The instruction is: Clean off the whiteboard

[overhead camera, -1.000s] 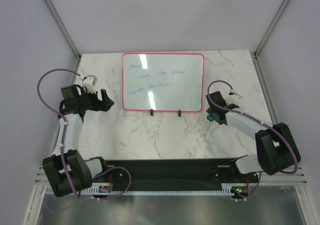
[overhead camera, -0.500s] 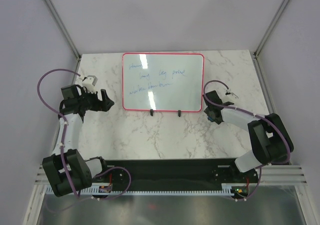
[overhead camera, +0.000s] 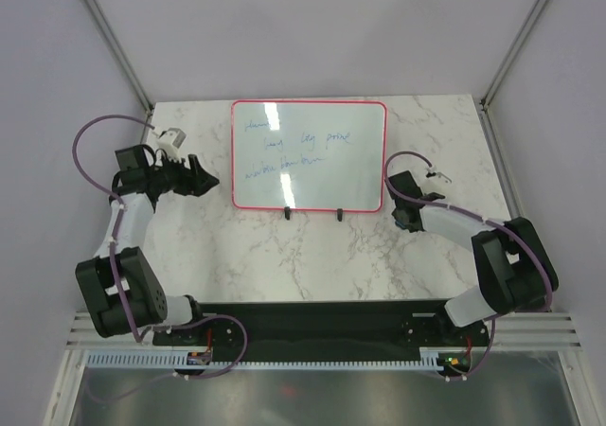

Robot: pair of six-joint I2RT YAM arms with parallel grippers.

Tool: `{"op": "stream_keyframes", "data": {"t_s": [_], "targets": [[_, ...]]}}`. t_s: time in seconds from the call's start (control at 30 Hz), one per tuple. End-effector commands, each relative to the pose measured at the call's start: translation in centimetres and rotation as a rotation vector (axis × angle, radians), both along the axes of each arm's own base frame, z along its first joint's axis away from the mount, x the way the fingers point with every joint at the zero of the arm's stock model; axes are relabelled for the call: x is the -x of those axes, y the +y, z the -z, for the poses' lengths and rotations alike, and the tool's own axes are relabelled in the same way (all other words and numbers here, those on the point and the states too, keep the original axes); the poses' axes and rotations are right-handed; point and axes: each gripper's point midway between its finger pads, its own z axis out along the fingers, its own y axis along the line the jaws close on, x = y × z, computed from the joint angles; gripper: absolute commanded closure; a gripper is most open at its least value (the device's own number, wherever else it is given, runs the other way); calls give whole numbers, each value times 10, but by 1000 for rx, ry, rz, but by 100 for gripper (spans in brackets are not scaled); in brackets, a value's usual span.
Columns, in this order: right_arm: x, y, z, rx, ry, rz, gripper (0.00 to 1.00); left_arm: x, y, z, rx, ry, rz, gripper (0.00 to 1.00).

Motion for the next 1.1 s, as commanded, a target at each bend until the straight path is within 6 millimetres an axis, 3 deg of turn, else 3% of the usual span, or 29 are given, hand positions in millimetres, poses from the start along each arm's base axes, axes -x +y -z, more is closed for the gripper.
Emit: {"op": "stream_keyframes", "data": {"t_s": [0.0, 0.2, 0.37, 0.5, 0.6, 0.67, 0.7, 0.73, 0.8, 0.83, 0.87, 0.97, 1.07], "targets": [[-14, -6, -32, 67, -80, -50, 100, -29, -13, -40, 90, -139, 139, 27], [-26, -16, -85, 174, -199, -145, 100, -63, -20, -44, 209, -179, 265, 28], [-52, 21, -144, 162, -382, -447, 100, -79, -21, -49, 225, -244, 355, 22], [-66, 38, -193, 211, -547, -594, 100, -90, -19, -39, 217, -268, 392, 20], [-74, 69, -218, 173, -654, -751, 100, -99, -24, -28, 234, -258, 423, 20], [-78, 90, -223, 122, -696, -829, 100, -106, -28, -15, 234, -238, 426, 20], [-82, 100, -236, 111, -751, -849, 100, -111, -29, -16, 231, -244, 433, 20], [-85, 113, -231, 100, -749, -885, 100, -114, -32, -12, 232, -238, 437, 20], [-92, 127, -241, 122, -773, -929, 100, -121, -38, -4, 248, -217, 451, 20], [-96, 141, -230, 127, -744, -967, 100, -122, -41, -4, 267, -211, 466, 21], [-102, 149, -242, 148, -760, -990, 100, -126, -41, -8, 275, -218, 478, 21], [-109, 175, -231, 155, -727, -1054, 100, -126, -43, 0, 321, -190, 501, 23], [-119, 200, -242, 178, -764, -1077, 100, -124, -45, 7, 331, -185, 514, 29]]}}
